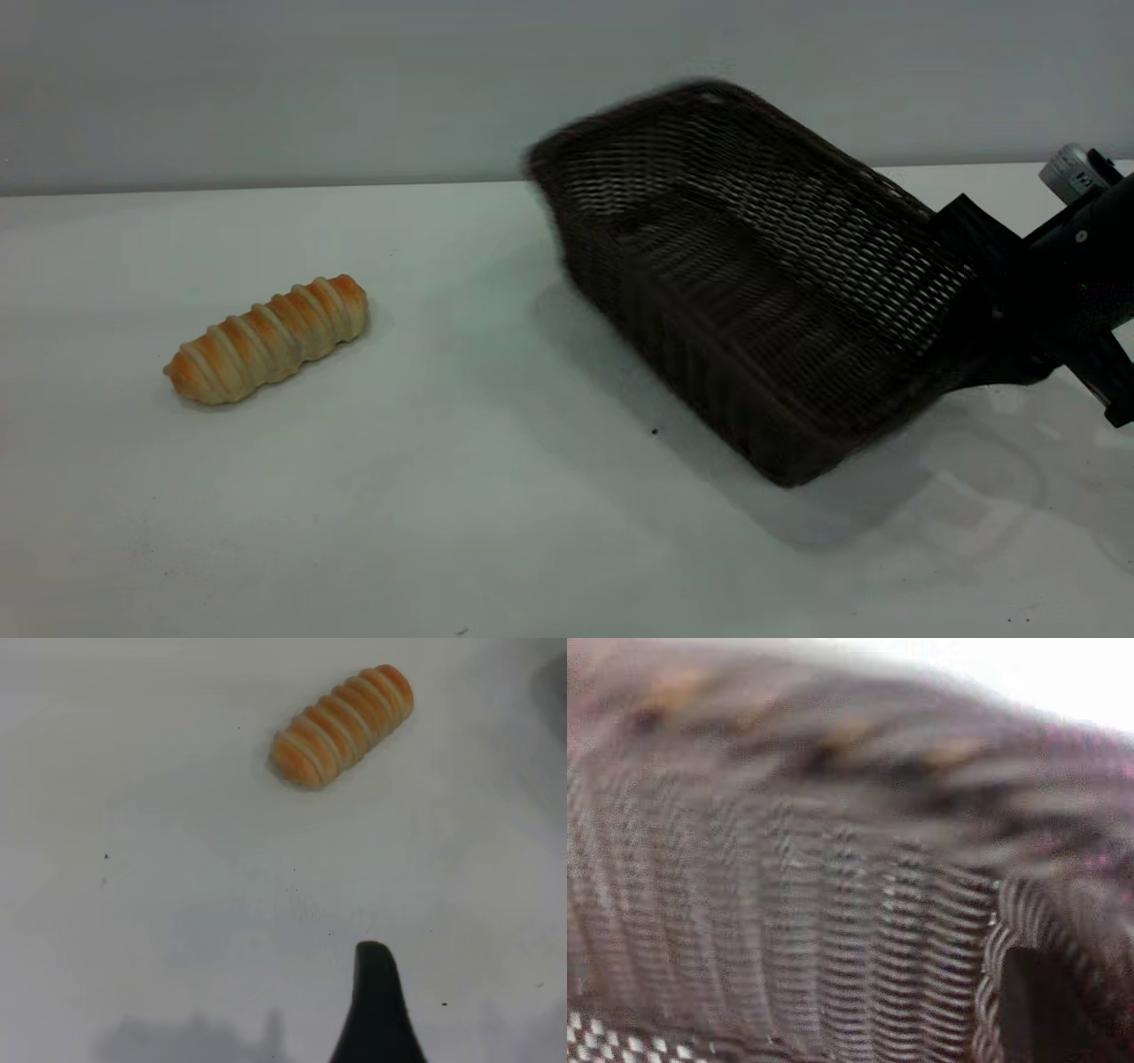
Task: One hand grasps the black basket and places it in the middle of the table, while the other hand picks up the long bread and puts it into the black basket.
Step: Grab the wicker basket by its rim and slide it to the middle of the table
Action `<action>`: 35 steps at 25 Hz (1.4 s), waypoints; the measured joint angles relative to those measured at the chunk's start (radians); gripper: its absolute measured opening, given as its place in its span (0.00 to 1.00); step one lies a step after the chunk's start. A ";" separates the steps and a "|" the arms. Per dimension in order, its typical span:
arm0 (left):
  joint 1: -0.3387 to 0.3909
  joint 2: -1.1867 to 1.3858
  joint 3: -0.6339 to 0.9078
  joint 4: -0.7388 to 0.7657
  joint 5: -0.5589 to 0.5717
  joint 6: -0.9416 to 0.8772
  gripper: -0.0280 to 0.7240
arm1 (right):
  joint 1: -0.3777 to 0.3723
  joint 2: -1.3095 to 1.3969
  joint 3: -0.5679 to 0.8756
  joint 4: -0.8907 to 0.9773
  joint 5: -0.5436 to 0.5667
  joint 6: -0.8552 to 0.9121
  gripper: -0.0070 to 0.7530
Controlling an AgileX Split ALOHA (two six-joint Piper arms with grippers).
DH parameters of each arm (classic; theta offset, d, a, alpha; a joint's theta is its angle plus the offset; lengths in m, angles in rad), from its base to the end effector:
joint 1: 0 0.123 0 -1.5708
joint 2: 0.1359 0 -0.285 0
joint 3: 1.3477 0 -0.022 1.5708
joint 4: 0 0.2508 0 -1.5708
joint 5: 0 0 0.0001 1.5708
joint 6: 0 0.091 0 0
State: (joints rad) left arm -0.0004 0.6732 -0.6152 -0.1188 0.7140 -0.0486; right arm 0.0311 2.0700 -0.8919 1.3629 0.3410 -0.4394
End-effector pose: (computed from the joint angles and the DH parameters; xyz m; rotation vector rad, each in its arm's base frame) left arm 0.1238 -0.0071 0.3013 -0.1140 2.2518 -0.1620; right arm 0.3373 0.0404 0.0612 1.1241 2.6195 0.6938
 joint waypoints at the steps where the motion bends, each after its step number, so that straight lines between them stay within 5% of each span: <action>1: 0.000 0.000 0.000 0.000 0.000 0.000 0.79 | 0.000 0.000 0.000 -0.015 0.013 -0.012 0.13; 9: 0.000 0.000 0.000 0.001 0.001 0.000 0.79 | 0.020 -0.028 -0.108 -0.214 0.118 -0.013 0.13; 21: 0.000 0.000 0.000 0.001 0.021 0.000 0.79 | 0.267 0.062 -0.498 -0.945 0.371 0.424 0.13; 31: 0.000 0.000 0.000 0.001 0.026 0.001 0.79 | 0.318 0.171 -0.586 -0.961 0.384 0.466 0.15; 35: 0.000 0.000 0.000 0.001 0.029 0.001 0.79 | 0.318 0.171 -0.599 -1.000 0.384 0.466 0.28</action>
State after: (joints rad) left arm 0.0000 0.6732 -0.6152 -0.1178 0.7426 -0.0473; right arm 0.3495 2.2405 -1.4914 0.3631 0.7250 0.0271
